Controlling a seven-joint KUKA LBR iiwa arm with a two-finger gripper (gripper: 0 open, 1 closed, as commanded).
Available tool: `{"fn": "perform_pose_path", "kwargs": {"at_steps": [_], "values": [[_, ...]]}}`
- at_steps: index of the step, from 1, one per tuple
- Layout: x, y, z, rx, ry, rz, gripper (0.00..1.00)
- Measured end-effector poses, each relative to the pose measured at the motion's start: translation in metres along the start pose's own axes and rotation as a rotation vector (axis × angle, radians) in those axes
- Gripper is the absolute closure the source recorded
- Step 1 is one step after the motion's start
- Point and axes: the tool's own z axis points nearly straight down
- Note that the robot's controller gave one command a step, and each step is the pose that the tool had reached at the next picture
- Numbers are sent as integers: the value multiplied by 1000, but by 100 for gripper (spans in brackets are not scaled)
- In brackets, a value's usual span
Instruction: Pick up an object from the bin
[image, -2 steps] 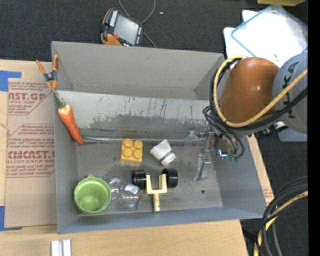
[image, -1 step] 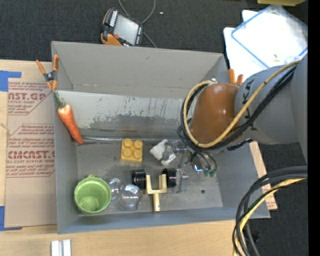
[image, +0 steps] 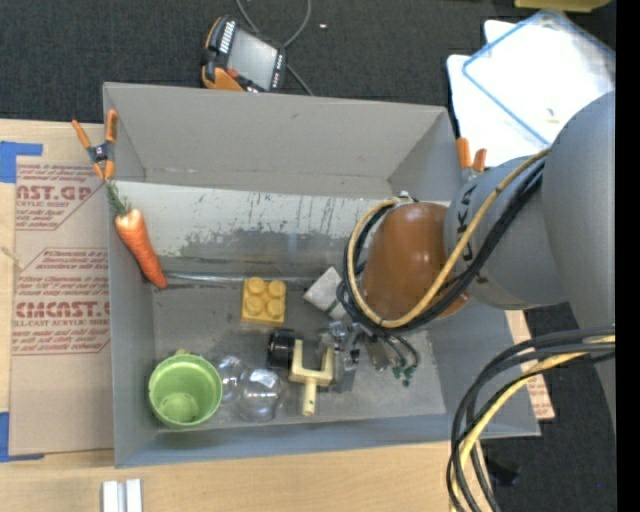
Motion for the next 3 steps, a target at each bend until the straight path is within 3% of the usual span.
{"fn": "perform_pose_path", "kwargs": {"at_steps": [1,2,3], "values": [[0,0,0,0,0,0,100],[10,-1,-98,0,6,5,100],[10,-4,-142,1,0,0,100]]}}
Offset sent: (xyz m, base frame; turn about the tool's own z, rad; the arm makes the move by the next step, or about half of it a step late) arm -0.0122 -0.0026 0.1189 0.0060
